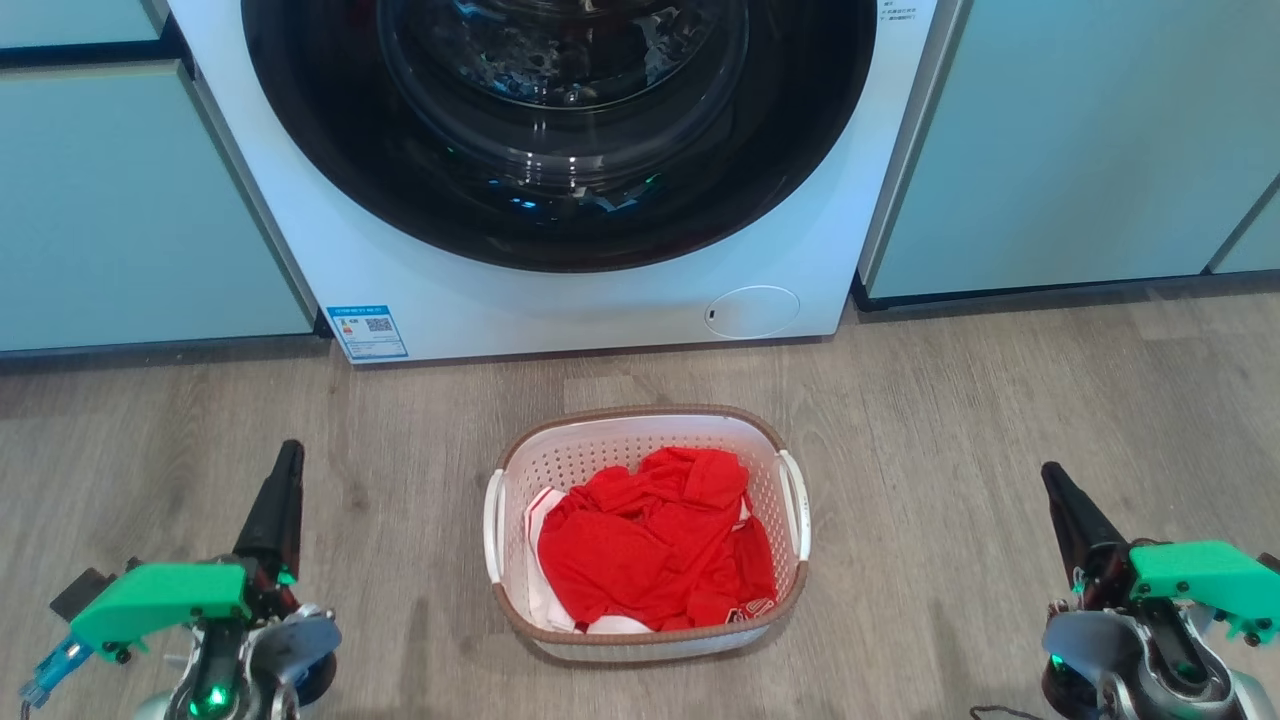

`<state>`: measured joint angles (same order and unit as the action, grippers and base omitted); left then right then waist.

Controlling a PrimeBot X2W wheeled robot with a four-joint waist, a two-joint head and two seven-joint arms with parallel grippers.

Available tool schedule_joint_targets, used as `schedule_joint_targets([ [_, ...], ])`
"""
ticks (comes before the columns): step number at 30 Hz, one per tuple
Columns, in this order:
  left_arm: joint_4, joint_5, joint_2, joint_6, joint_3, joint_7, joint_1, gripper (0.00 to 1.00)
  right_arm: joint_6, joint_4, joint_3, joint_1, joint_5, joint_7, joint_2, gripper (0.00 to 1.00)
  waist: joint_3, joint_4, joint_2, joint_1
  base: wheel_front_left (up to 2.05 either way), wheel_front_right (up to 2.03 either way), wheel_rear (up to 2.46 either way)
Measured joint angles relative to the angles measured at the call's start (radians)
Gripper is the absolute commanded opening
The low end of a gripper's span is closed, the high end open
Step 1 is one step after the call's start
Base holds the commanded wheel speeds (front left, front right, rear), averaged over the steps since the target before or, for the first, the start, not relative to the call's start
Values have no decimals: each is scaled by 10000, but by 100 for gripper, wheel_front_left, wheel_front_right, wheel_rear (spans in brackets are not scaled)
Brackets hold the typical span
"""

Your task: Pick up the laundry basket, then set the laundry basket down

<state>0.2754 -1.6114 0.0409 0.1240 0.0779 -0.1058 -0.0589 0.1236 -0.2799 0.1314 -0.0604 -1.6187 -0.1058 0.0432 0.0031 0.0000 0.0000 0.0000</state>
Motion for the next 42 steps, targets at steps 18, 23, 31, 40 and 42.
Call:
schedule_joint_targets([
  [18,0,0,-2,0,0,0,0,0,0,0,0,0,0,0,0,0,0,0,0,0,0,0,0],
  [23,0,0,-2,0,0,0,0,0,0,0,0,0,0,0,0,0,0,0,0,0,0,0,0],
  [31,0,0,-2,0,0,0,0,0,0,0,0,0,0,0,0,0,0,0,0,0,0,0,0],
  [40,0,0,-2,0,0,0,0,0,0,0,0,0,0,0,0,0,0,0,0,0,0,0,0],
  [42,0,0,-2,0,0,0,0,0,0,0,0,0,0,0,0,0,0,0,0,0,0,0,0],
])
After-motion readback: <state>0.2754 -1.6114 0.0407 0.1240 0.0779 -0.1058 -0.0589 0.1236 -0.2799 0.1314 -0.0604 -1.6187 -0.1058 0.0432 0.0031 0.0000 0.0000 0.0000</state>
